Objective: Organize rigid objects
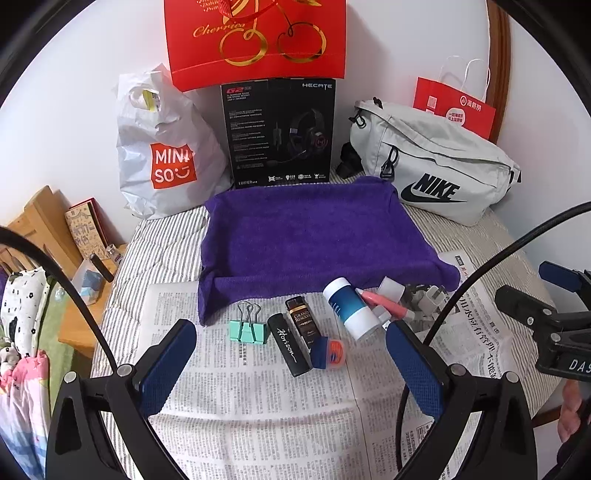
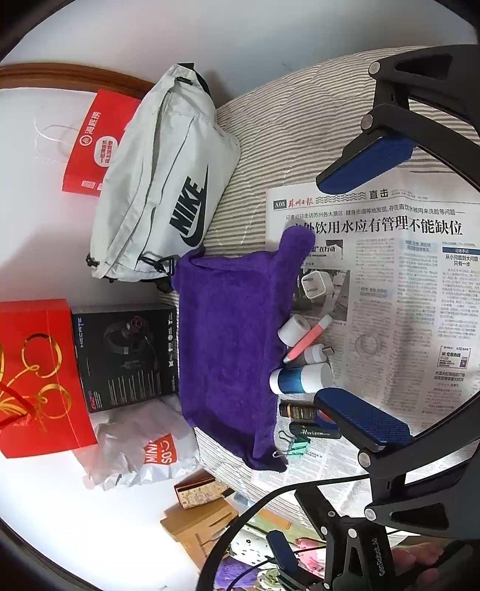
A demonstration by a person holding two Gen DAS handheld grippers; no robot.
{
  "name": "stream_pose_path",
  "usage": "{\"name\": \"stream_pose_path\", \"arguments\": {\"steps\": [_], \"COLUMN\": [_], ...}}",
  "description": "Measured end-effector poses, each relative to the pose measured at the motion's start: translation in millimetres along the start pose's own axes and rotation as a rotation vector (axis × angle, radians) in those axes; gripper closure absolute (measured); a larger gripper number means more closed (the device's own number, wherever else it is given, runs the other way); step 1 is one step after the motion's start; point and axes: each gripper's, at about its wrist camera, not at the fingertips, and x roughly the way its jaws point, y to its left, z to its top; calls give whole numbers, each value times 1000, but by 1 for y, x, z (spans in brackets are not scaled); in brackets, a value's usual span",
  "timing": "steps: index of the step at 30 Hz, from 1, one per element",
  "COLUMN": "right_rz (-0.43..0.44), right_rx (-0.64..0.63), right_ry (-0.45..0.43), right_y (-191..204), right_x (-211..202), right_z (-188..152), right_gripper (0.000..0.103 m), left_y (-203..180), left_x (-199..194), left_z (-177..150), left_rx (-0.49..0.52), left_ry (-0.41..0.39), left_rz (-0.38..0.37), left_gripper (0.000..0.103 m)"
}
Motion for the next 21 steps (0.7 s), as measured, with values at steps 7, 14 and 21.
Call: {"name": "stream_pose_path", "arguments": {"steps": [7, 14, 21], "right_rz": [6, 6, 8], "right_rx": [-14, -15, -15], "right_ry": [-9, -13, -15], "right_y": [4, 5, 5], "right_x": [-8, -12, -13], "right_z": [-2, -3, -3], "right_gripper": [0, 0, 0], "left_y": [-2, -1, -1], "left_x": [-7, -11, -12], "left_z": [-2, -3, -2], "left_rx": [9, 12, 12], "left_ry": [-12, -9, -4], "left_rz": [12, 21, 28], "left_gripper": [0, 0, 0]}}
